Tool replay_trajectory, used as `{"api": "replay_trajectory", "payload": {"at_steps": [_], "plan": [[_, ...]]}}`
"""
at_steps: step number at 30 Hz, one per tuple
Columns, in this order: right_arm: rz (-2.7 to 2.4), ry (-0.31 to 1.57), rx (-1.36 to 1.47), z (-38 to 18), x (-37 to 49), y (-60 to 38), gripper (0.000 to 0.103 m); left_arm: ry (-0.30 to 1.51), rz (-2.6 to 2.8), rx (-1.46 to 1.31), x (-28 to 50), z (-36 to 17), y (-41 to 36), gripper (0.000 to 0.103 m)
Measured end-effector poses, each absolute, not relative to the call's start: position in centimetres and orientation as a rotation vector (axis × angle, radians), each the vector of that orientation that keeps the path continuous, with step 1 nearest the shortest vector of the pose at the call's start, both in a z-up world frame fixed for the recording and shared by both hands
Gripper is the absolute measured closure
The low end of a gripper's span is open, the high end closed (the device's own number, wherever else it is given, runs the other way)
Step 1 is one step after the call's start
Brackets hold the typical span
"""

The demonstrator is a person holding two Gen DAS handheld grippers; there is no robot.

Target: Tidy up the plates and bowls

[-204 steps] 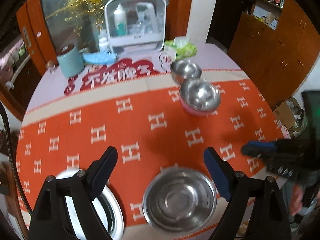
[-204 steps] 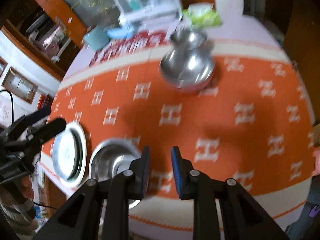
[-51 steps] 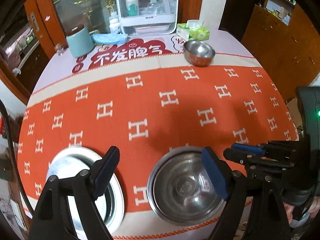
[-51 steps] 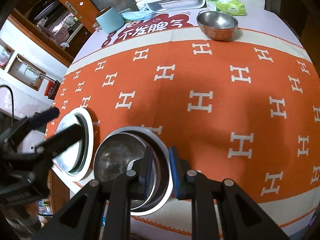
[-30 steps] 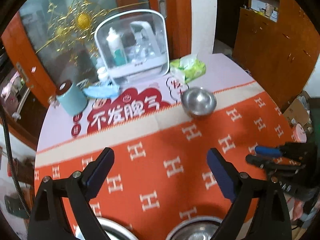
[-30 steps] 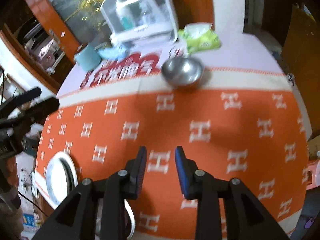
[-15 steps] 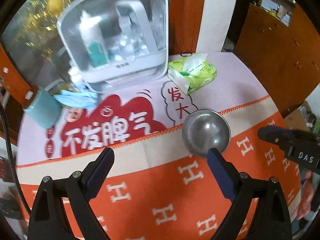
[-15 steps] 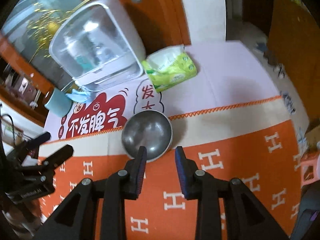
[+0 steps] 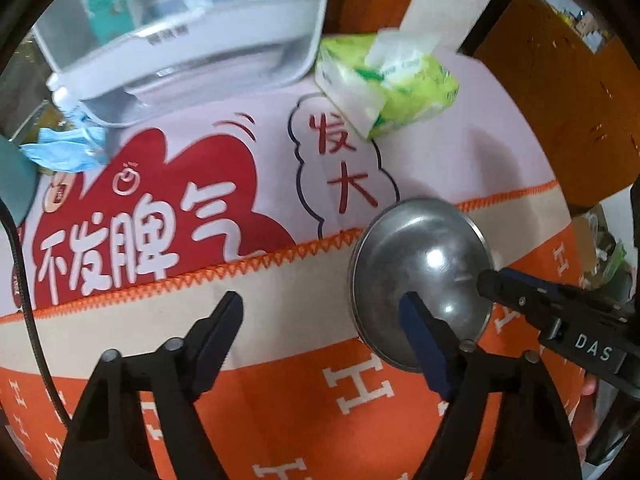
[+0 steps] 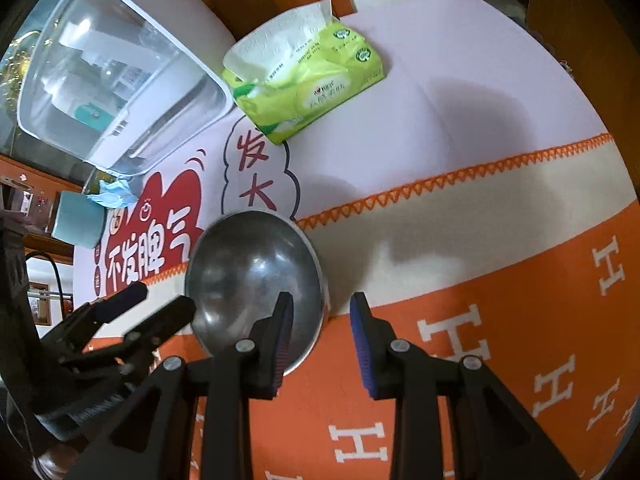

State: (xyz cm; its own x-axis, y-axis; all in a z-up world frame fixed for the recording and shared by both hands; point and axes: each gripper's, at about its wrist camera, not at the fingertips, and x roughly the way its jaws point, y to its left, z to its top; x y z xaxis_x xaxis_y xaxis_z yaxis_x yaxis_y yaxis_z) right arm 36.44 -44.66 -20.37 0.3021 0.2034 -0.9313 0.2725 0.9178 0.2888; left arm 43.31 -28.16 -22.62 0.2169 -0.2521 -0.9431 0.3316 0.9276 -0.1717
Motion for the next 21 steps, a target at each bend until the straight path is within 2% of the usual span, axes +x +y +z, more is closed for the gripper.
{"api": "replay_trajectory", "payload": {"at_steps": [3, 4, 5, 6, 7, 8, 12, 21], "plan": [[-0.059, 1.292, 0.424, -21.2, 36.7, -44.5, 0.073, 1.317, -0.413, 0.063, 43.8, -23.8, -28.4, 0.041], [-0.061, 1.3, 0.423, -21.4, 36.8, -44.4, 0.074, 1.327, -0.42, 0.053, 43.8, -24.2, -28.5, 0.049], [-0.066, 1.306, 0.424, -21.7, 36.8, -44.4, 0.078, 1.336, -0.429, 0.045, 43.9, -24.6, -28.5, 0.064], [-0.068, 1.308, 0.423, -21.9, 36.8, -44.3, 0.09, 1.344, -0.443, 0.039, 44.0, -24.9, -28.6, 0.074], [-0.056, 1.311, 0.429, -22.1, 36.8, -44.1, 0.093, 1.35, -0.477, 0.017, 43.9, -25.0, -28.7, 0.088], [-0.043, 1.309, 0.442, -22.1, 36.7, -44.0, 0.093, 1.343, -0.494, 0.011, 43.7, -24.8, -28.9, 0.094], [-0.056, 1.311, 0.382, -21.6, 36.2, -43.0, 0.094, 1.295, -0.481, 0.114, 42.1, -24.1, -29.7, 0.094], [0.008, 1.283, 0.433, -19.4, 33.6, -42.2, 0.094, 1.259, -0.493, 0.08, 39.1, -20.4, -26.9, 0.094]]}}
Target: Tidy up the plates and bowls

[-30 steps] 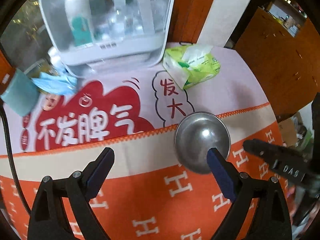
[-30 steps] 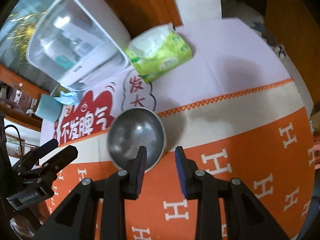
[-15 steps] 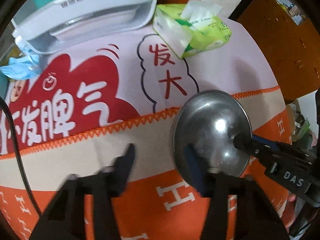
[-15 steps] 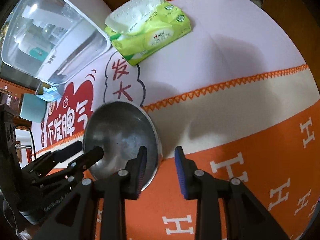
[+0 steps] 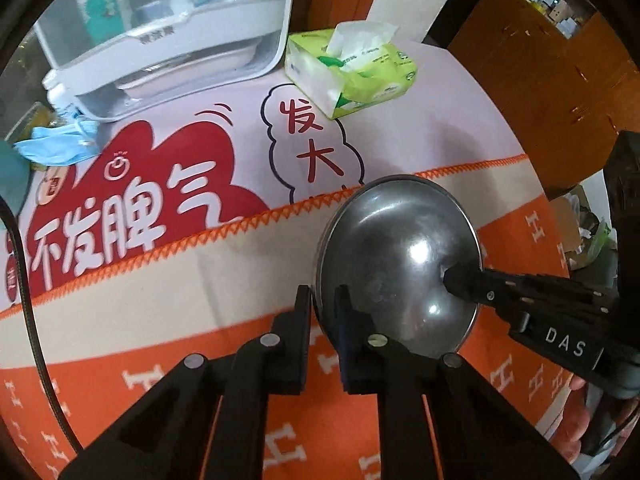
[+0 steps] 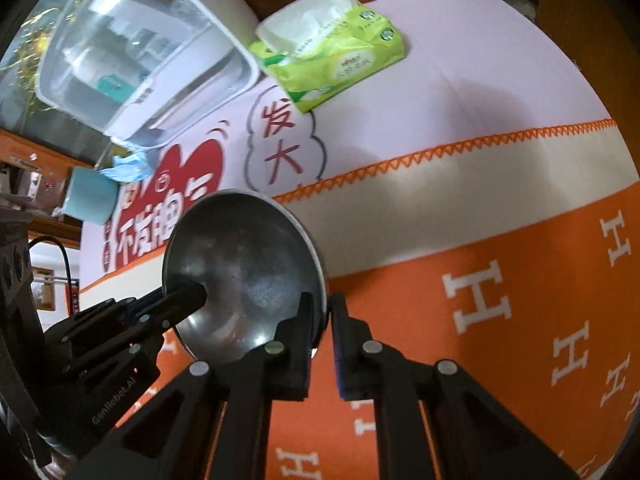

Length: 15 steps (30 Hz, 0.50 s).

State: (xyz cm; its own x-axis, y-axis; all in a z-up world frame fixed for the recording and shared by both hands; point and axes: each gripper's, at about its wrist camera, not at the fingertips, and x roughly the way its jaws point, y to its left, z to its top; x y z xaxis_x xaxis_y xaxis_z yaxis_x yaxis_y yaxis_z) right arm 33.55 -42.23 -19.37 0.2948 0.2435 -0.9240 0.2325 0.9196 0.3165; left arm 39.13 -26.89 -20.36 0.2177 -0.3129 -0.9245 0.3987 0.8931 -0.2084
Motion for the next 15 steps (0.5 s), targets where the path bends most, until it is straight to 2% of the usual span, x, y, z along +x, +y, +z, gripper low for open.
{"api": "replay_trajectory", "payload": {"at_steps": [15], "plan": [[0.126, 1.183, 0.392, -12.2, 25.8, -37.1, 0.094, 1.178, -0.449, 0.059, 29.6, -12.0, -20.9, 0.093]]}}
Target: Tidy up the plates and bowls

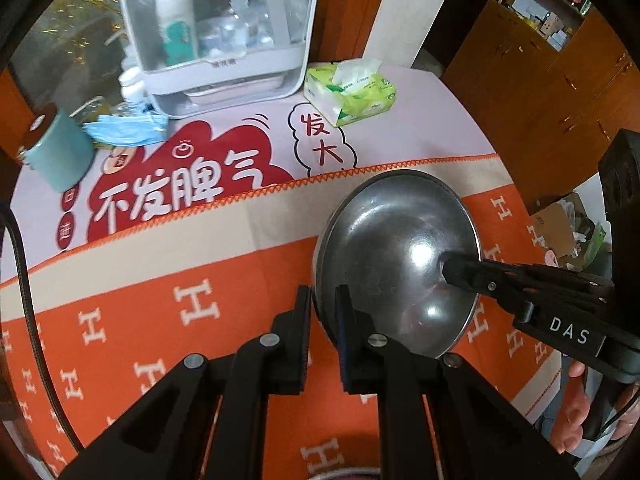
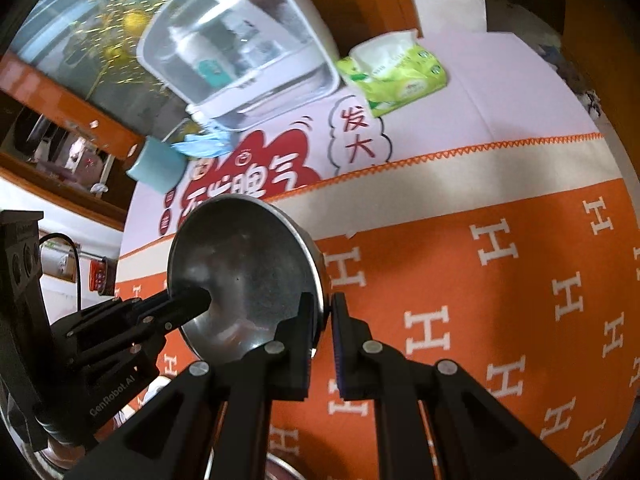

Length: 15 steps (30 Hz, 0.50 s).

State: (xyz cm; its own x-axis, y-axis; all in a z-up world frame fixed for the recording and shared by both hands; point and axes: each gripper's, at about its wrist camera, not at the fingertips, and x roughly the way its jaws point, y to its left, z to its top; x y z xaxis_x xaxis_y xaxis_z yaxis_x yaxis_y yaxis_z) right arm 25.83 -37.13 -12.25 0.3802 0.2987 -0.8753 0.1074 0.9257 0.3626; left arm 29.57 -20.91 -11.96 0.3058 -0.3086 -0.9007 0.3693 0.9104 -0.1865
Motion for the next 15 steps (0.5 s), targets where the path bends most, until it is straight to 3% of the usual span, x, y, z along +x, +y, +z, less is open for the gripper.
{"api": "replay_trajectory", "payload": {"at_steps": [15], "plan": [[0.242, 1.155, 0.368, -8.6, 17.3, -33.0, 0.094, 1.152, -0.419, 0.013, 18.9, -8.2, -16.0, 0.092]]}}
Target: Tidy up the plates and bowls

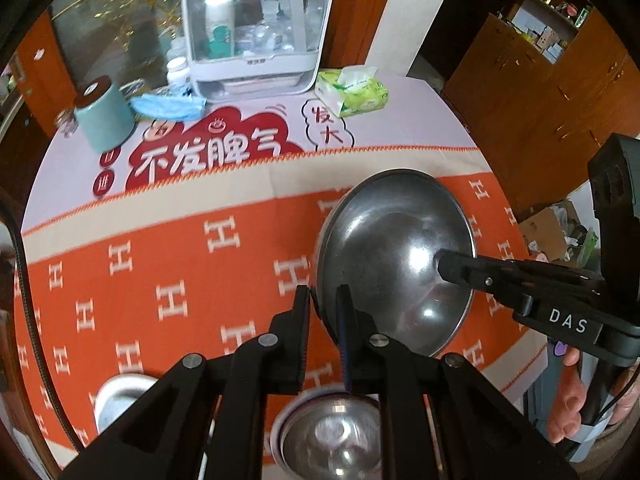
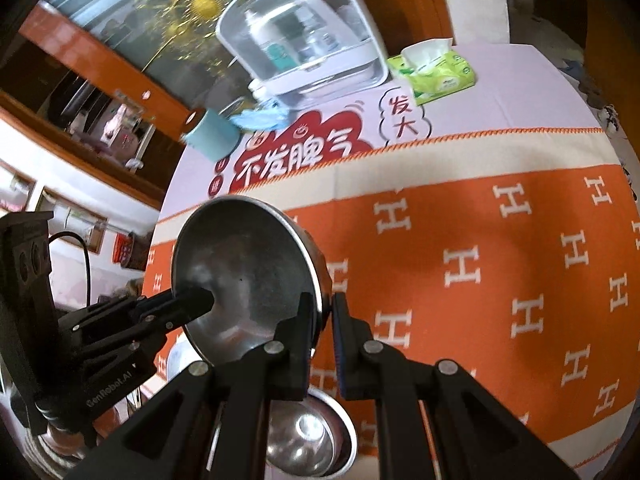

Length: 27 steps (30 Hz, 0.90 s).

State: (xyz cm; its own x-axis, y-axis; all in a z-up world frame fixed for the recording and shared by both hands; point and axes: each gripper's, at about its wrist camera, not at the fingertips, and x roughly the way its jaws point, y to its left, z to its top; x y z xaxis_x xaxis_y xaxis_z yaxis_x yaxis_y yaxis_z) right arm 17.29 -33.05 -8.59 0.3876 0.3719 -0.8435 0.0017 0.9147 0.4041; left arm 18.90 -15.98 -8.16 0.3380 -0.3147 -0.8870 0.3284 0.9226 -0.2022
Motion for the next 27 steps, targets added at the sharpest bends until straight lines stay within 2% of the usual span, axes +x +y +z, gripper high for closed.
{"api": "replay_trajectory", "payload": {"at_steps": [13, 27], "plan": [[0.323, 1.252, 0.344, -12.8, 8.7, -30.2, 0.094, 1.181, -0.385, -0.02, 9.2, -11.3, -13.4, 0.092], [0.305, 1.381, 0.226, -18.4, 5.6, -27.7, 0.094, 1.337, -0.339, -0.059, 4.7, -19.5, -12.4, 0.092]]}}
